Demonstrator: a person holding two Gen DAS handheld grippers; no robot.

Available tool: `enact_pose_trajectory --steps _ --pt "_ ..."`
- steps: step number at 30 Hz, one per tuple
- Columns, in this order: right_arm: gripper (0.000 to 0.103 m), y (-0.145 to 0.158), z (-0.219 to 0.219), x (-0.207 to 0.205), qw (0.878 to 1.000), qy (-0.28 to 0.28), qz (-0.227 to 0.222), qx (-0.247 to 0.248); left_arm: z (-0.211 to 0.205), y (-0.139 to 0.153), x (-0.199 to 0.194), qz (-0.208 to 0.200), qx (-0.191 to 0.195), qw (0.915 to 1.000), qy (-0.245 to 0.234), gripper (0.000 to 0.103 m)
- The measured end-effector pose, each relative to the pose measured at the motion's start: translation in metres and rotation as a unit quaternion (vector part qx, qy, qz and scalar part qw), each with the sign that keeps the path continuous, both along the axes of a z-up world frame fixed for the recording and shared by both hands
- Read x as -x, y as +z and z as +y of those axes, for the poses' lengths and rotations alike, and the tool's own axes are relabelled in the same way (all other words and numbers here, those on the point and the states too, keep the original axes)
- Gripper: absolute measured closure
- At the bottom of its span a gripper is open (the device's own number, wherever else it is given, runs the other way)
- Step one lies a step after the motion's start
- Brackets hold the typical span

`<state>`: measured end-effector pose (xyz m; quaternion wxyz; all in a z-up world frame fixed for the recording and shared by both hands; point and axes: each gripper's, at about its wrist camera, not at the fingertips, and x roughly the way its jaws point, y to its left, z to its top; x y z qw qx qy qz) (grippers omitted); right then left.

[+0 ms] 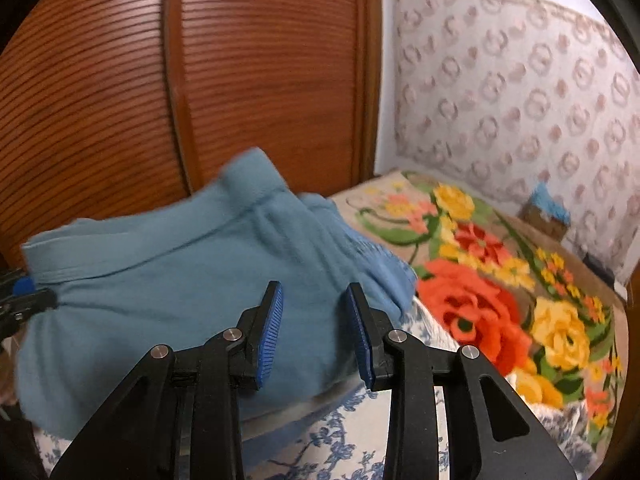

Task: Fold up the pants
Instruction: 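Lower the shorts onto the clothes stack and open both grippers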

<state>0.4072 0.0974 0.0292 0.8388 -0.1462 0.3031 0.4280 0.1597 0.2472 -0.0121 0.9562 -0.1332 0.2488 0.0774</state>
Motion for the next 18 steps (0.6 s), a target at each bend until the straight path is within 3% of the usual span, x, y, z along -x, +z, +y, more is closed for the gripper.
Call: enact_pose_trajectory --steps 10,13,17,18 --pt "0.071 0.007 -0.011 0.015 1.000 -0.015 -0.004 -0.009 -0.007 0.007 0.003 0.008 -0.021 0.9997 -0.004 0.067" --pt "0.060 0.011 -0.017 0.026 1.000 -0.014 0.002 -0.021 -0.008 0.009 0.005 0.014 -0.030 0.9995 -0.003 0.065" --pt "0.057 0.016 -0.020 0.049 0.999 -0.001 0.002 -0.035 -0.011 0.011 0.010 0.019 -0.038 0.9991 -0.009 0.061" --pt "0.057 0.017 -0.021 0.054 0.999 0.002 0.001 -0.036 -0.012 0.011 0.012 0.021 -0.040 0.9989 -0.010 0.055"
